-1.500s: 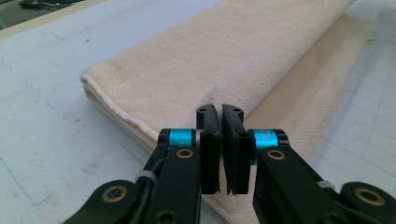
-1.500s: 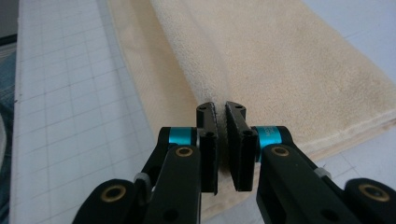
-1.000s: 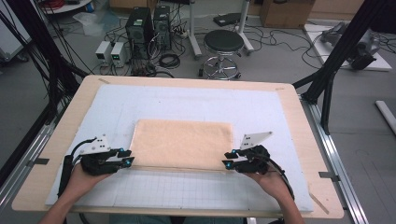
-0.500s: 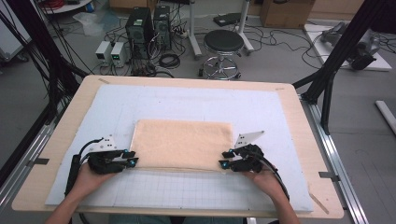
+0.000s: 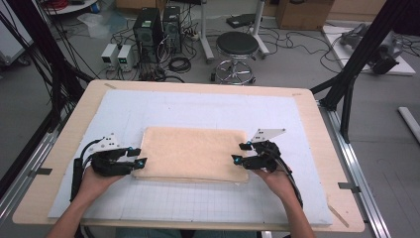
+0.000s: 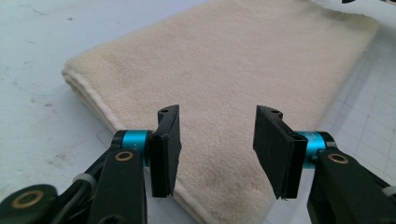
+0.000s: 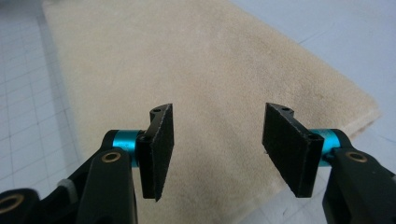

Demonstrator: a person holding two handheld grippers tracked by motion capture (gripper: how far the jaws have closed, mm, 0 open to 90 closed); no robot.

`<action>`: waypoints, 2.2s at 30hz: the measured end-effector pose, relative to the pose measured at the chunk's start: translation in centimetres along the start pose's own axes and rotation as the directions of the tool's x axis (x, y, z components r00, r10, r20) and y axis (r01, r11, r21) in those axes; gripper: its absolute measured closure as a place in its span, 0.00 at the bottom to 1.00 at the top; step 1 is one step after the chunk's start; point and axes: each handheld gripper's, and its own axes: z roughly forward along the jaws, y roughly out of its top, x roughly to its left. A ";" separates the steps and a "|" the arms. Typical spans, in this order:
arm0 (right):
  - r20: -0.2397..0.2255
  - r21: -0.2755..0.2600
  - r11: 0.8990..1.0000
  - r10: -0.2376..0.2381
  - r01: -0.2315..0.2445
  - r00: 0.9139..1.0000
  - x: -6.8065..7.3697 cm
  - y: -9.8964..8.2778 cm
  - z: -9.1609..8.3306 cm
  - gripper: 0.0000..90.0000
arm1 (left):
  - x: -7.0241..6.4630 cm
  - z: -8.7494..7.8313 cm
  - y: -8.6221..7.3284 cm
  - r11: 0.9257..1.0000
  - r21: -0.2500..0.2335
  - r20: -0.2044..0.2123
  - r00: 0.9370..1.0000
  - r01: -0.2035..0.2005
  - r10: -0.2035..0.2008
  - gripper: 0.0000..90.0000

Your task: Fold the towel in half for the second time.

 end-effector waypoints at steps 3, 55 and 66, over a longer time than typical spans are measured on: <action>0.020 0.018 1.000 -0.003 0.003 1.000 -0.3 0.0 0.5 0.45 | 0.5 0.1 0.1 1.000 0.005 -0.018 1.000 0.012 -0.012 0.54; 0.129 0.022 0.987 0.155 -0.159 0.979 -5.3 1.6 2.4 0.43 | 4.4 2.8 1.4 0.993 0.014 -0.168 0.980 0.113 -0.110 0.57; 0.111 -0.021 0.990 0.141 -0.140 0.984 -4.0 2.3 0.8 0.28 | 3.3 2.1 0.8 0.995 0.044 -0.106 0.991 0.091 -0.086 0.43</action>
